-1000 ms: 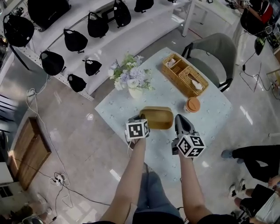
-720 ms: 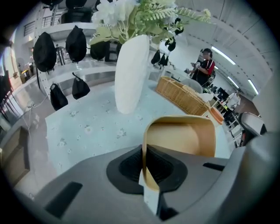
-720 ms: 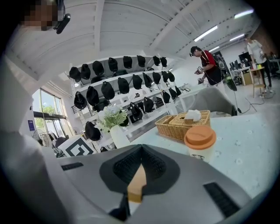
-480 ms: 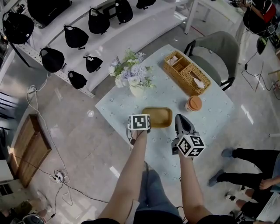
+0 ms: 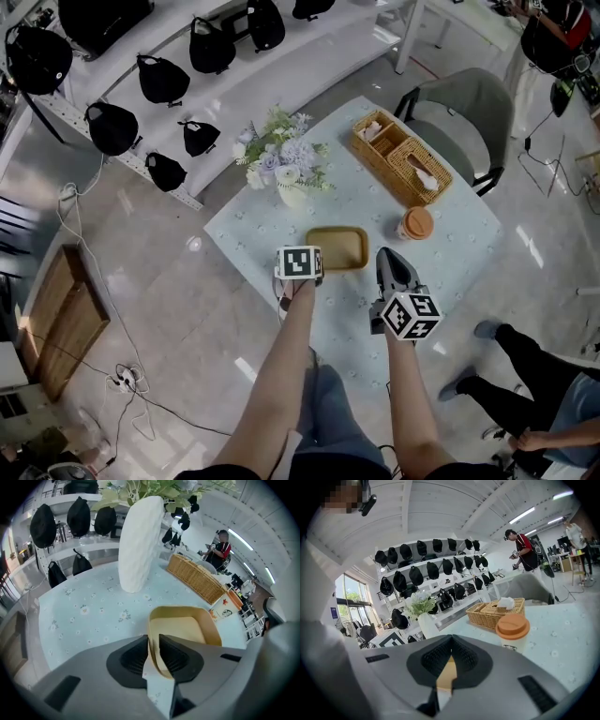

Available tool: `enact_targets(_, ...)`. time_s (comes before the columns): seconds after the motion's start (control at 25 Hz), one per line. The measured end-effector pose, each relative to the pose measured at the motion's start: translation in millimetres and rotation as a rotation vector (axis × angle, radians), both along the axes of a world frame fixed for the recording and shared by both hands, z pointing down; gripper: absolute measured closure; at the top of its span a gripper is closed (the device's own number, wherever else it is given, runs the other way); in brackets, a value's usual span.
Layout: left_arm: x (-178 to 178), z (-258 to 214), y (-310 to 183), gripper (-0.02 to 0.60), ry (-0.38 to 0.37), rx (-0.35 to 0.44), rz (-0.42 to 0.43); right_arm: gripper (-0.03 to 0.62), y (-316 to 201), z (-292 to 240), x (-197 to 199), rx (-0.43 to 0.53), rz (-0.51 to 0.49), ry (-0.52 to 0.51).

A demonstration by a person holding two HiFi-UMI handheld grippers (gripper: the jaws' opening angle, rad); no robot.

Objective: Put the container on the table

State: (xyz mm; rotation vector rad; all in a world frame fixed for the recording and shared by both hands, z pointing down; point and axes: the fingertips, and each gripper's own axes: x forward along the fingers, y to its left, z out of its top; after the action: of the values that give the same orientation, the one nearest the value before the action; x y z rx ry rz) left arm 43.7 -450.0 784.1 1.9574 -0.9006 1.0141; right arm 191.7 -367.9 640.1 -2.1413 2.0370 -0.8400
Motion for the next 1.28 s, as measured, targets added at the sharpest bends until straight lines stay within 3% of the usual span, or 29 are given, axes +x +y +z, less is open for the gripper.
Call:
enact_targets(0.08, 0.1, -0.9, -0.4, 0.48, 0.018, 0.005, -0.01, 0.595, 1.3, 1.2, -0.4, 0.0, 0.001, 0.0)
enact_targets(0.2, -0.1, -4.1, -1.6, 0.442, 0.04, 0.017, -0.017, 0.595, 2.4, 2.2, -1.2, -0.002, 0.003, -0.001)
enact_targets(0.56, -5.8, -39.2, -8.3, 0.44, 0.095, 0.096, -0.032, 0.595, 1.8, -10.6, -1.9, 0.011, 0.013, 0.007)
enact_targets(0.96, -21.3, -166.2, -4.6, 0.545, 0.345, 0.419, 0.003, 0.595, 20.9, -76.1, 10.5, 0.098, 0.063, 0.077)
enact_targets(1.28, -43.9, -281.5, 14.5, 0.563, 0.496, 0.695, 0.068, 0.595, 53.0, -156.0, 20.2, 0.227, 0.114, 0.151)
